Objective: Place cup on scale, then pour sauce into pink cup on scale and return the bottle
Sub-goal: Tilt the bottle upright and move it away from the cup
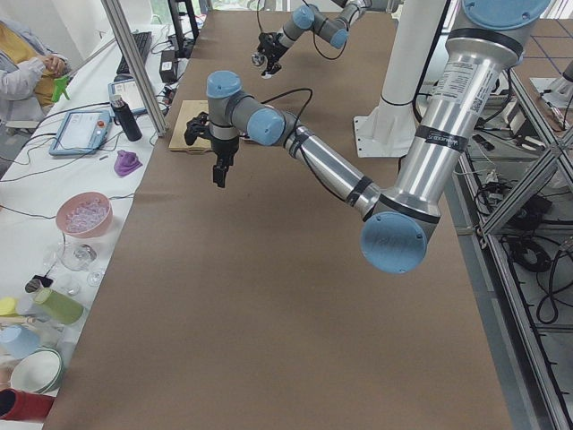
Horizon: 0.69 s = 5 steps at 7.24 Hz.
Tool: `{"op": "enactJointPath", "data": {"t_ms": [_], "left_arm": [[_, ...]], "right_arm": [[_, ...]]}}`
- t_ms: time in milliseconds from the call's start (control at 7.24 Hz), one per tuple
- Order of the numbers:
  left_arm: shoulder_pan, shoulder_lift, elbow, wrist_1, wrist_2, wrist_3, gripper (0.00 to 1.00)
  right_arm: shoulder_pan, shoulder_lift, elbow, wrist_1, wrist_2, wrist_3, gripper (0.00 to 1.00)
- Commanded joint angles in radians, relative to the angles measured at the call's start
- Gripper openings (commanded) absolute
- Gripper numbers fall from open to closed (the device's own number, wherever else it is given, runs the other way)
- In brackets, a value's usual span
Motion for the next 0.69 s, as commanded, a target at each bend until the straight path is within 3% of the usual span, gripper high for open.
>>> {"op": "enactJointPath", "data": {"t_ms": [0, 276, 552], "left_arm": [[0.001, 0.0, 0.002, 0.0, 0.0, -0.002, 0.97], [0.002, -0.011, 0.001, 0.021, 0.002, -0.002, 0.97], [0.002, -0.015, -0.011, 0.035, 0.002, -0.004, 0.97]], "right_arm": [[0.081, -0.164, 0.004, 0.264, 0.111, 0.118, 0.0], [0.155, -0.305, -0.008, 0.471, 0.226, 0.156, 0.0], [0.161, -0.351, -0.011, 0.522, 0.234, 0.328, 0.0]]}}
